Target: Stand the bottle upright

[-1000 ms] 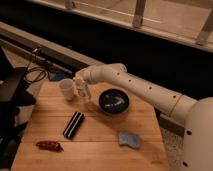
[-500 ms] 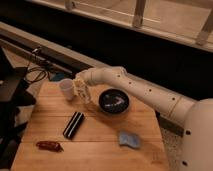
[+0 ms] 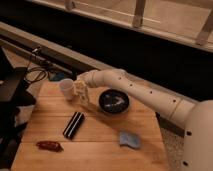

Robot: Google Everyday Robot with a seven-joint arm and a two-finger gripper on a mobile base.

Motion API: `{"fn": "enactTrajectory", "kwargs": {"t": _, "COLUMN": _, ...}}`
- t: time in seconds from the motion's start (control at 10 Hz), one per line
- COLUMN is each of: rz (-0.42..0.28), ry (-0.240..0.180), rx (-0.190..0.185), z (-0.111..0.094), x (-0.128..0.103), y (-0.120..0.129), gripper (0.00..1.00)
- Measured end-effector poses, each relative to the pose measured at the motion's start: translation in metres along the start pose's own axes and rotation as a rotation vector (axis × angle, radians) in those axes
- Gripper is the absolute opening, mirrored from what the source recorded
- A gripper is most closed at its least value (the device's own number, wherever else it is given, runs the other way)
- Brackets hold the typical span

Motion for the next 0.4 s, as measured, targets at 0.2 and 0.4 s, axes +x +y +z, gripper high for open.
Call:
{"fn": "enactTrajectory", "kwargs": {"t": 0.2, "rz": -0.008, "ry": 0.002, "rx": -0.002, "z": -0.0002, "x": -0.0025, "y": -0.0010, "gripper": 0.69}}
{"fn": "enactTrajectory", "kwargs": {"t": 0.4, "rz": -0.013, "ry": 0.003, "rx": -0.006, "z": 0.0011, "x": -0.0049, "y": 0.0005, "gripper": 0.50}}
